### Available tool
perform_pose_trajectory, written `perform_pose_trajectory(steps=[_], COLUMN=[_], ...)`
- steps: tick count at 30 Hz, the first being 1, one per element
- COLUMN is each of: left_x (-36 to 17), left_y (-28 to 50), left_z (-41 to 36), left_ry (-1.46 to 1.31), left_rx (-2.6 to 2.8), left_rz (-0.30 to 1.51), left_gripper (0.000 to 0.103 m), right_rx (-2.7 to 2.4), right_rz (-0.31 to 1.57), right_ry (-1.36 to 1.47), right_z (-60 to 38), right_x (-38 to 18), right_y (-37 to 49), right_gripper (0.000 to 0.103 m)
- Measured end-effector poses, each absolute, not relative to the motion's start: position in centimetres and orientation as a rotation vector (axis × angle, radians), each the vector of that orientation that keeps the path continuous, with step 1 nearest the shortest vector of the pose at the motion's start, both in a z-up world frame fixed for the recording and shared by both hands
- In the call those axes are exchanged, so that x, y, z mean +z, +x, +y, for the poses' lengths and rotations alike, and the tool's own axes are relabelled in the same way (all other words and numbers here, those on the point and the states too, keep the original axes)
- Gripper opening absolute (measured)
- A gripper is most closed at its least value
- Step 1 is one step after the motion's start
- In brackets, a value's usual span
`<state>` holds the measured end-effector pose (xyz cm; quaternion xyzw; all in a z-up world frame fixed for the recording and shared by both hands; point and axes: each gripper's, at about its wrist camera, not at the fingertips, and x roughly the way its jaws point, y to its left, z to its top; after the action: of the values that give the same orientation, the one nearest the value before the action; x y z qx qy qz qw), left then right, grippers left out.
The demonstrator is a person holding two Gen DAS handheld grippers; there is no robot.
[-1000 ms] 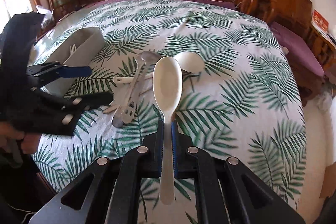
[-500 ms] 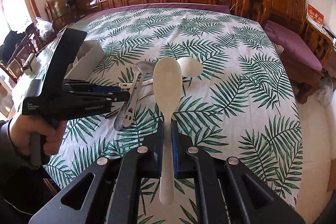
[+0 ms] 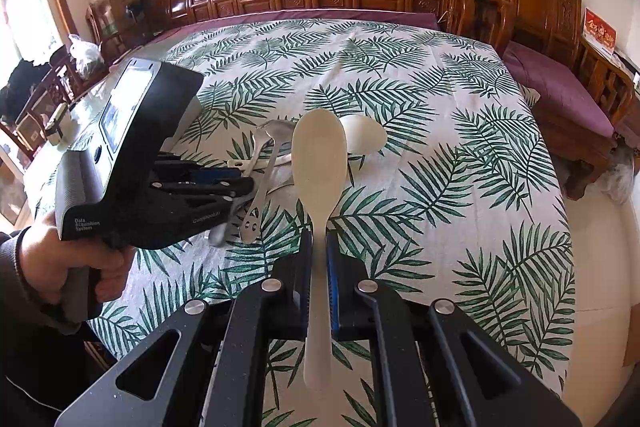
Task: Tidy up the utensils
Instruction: 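Close the left tool on a metal fork while the right tool holds the white spoon, then carry the metal fork and white spoon with both tools over the grey tray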
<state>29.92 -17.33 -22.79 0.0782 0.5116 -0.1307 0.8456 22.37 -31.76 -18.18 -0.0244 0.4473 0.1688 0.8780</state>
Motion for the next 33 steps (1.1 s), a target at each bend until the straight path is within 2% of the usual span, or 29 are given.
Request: perform_pose_trajectory(steps=[5, 20, 33], left_x=[-22.7, -20.5, -15.5], left_y=[29.8, 27.3, 25.5], left_z=[-15.2, -11.9, -9.5], left_ry=[0.077, 0.109, 0.116], left_rx=[-0.255, -0.234, -0.275], left_rz=[1.113, 1.078, 0.97], left_gripper=[0.008, 0.007, 0.007], right_rx=[0.353, 0.385, 0.414], right_rz=[0.933, 0.913, 0.908], right_ry=[-0.047, -0.082, -0.092], right_z=[-31.7, -30.0, -28.2], right_x=[-18.0, -17.2, -16.9], right_y=[22.1, 21.3, 21.1], right_gripper=[0.009, 0.009, 0.009])
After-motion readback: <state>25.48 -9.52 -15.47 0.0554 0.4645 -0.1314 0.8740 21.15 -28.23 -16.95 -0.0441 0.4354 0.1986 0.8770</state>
